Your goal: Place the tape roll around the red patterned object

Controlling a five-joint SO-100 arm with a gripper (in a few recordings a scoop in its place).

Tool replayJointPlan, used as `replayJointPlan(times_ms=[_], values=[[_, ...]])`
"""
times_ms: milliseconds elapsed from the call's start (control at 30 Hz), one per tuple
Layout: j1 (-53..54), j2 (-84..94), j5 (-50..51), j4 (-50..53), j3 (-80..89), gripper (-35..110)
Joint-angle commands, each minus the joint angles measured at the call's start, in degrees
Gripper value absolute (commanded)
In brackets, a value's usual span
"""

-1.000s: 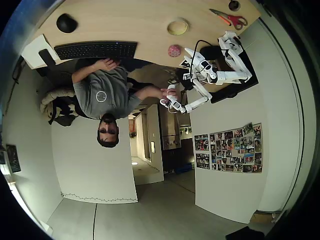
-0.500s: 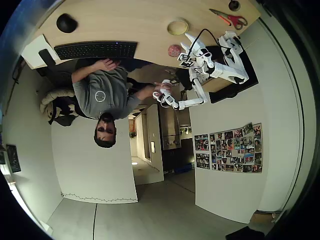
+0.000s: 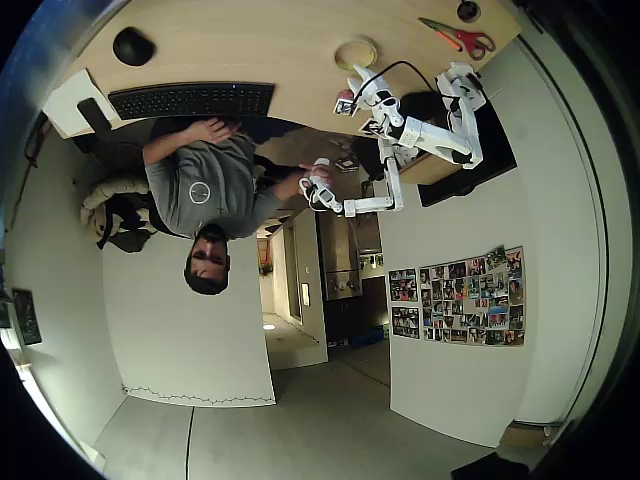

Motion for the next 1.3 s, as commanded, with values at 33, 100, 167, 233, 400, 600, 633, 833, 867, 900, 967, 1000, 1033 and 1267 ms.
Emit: replayJointPlan(times_ms=[33, 100, 167, 233, 400, 600, 633, 833, 867, 900, 967, 1000, 1033, 1267], values=[[0.0, 0.4, -0.2, -1.6, -1.1, 0], [0.2, 0.6, -0.4, -0.9, -2.0, 0], [0.4, 1.8, -1.0, 1.2, -3.3, 0], [0.5, 3.7, -2.6, 3.6, -4.9, 0], [-0.8, 13.8, -7.5, 12.0, -8.7, 0], [-11.2, 22.3, -7.6, 17.8, -13.0, 0], [-13.6, 22.5, -6.9, 17.0, -12.8, 0], [-23.7, 13.4, -1.2, 8.9, -12.0, 0], [-24.9, 11.9, -0.1, 7.9, -11.8, 0], [-26.0, 10.9, 0.5, 6.0, -10.8, 0], [-27.8, 10.1, 1.8, 1.3, -7.5, 0], [-28.3, 9.8, 2.0, -1.3, -5.5, 0], [-28.7, 9.3, 2.5, -3.1, -4.3, 0], [-31.0, 8.0, 3.5, -5.8, -1.7, 1]])
